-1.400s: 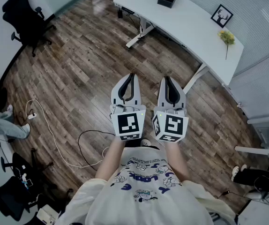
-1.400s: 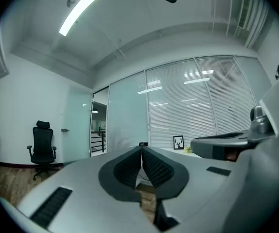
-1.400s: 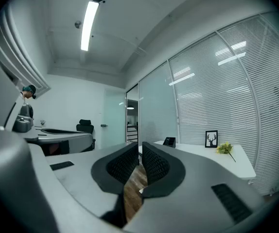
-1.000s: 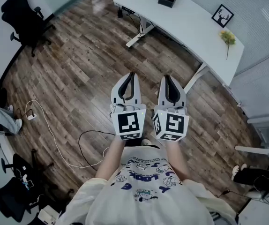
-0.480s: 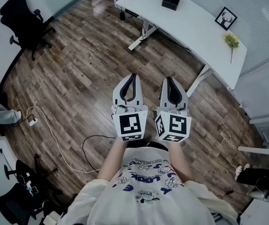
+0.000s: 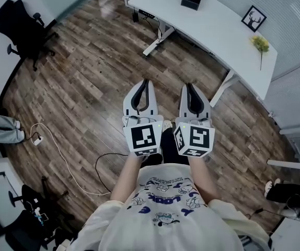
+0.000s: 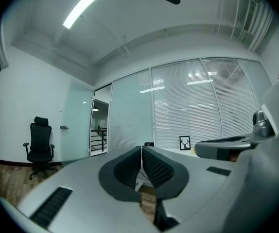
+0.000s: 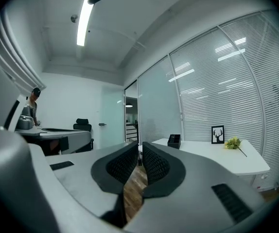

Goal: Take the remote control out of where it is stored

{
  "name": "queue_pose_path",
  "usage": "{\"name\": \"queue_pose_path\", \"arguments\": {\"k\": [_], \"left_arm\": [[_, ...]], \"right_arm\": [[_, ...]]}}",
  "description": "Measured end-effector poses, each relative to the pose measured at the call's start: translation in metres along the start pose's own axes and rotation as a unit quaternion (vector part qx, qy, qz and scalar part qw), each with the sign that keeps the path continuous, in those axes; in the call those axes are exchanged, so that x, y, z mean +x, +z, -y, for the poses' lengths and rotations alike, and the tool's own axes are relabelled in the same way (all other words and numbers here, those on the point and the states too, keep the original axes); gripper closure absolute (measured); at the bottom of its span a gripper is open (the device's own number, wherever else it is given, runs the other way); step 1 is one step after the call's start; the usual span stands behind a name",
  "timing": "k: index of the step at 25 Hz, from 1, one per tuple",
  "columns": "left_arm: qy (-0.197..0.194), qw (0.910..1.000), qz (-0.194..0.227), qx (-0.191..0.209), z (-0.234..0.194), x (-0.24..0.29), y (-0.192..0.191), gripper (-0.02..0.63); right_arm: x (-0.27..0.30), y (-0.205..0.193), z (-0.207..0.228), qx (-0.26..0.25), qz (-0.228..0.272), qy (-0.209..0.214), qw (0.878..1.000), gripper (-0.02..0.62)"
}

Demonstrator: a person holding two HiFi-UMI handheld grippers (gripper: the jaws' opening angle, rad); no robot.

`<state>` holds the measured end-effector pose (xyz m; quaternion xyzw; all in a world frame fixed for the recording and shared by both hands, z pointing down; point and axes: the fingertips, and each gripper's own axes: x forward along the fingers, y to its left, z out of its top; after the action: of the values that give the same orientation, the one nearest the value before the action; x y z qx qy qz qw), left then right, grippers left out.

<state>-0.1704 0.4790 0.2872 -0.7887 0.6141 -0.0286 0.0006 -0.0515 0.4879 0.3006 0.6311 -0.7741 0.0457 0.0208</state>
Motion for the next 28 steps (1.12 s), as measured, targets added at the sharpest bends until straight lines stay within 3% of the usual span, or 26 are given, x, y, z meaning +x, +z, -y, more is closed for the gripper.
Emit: {"name": "queue_pose_path", "arguments": {"k": [12, 21, 28], "left_arm": [[0.022, 0.9996, -0.013, 0.015, -0.008, 0.120, -0.011, 0.588], [0.042, 0.9989, -0.013, 0.014, -0.014, 0.246, -0.002, 0.588], [0.034, 0.9992, -0.014, 0.012, -0.004, 0.333, 0.004, 0.588]], "right_arm": [[0.119, -0.011, 0.050, 0.008, -0.011, 0.018, 1.000, 0.548], [0.239, 0.009, 0.093, -0.003, -0.011, 0.048, 0.999, 0.548], [0.315, 0.024, 0.134, -0.004, -0.007, 0.045, 0.999, 0.548]]}}
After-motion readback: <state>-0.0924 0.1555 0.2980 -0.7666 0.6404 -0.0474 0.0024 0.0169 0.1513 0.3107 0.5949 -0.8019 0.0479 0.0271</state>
